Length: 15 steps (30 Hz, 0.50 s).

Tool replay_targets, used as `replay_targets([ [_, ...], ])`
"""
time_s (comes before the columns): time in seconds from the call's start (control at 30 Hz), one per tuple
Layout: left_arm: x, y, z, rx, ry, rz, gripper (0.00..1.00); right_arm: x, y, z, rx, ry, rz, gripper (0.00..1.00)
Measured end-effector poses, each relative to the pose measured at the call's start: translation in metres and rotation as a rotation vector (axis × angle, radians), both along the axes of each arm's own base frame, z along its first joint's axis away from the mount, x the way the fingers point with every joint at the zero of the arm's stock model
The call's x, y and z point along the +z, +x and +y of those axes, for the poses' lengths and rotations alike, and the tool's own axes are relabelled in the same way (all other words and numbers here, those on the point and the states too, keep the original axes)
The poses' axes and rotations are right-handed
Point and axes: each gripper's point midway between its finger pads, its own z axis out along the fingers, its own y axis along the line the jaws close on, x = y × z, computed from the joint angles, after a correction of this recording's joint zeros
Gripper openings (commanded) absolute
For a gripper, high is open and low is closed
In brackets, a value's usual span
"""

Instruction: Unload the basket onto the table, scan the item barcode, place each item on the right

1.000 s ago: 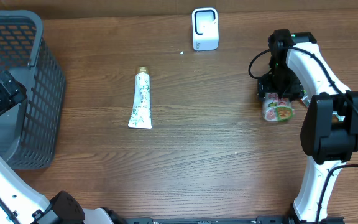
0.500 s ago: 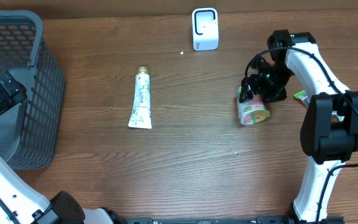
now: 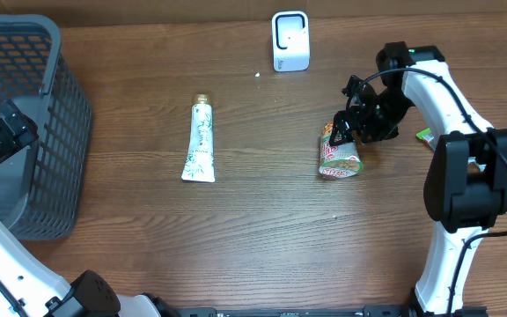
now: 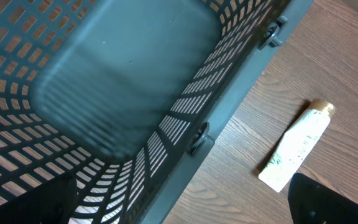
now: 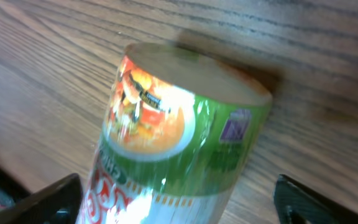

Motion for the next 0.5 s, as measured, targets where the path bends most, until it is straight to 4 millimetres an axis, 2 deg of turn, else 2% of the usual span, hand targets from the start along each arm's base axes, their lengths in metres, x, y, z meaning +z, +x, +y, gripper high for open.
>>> replay_targets([
  [0.13, 0.0, 0.0, 0.0, 0.0, 0.0, 0.0, 1.0, 0.0, 0.004, -0.002, -0.029, -0.134, -0.009, 1.0],
  [0.33, 0.0, 0.0, 0.0, 0.0, 0.0, 0.0, 1.0, 0.024, 0.028, -0.004, -0.116, -0.402, -0.129, 1.0],
  [0.5, 0.0, 0.0, 0.0, 0.0, 0.0, 0.0, 1.0, 0.032, 0.017, 0.01, -0.143, -0.587, -0.177, 1.0],
])
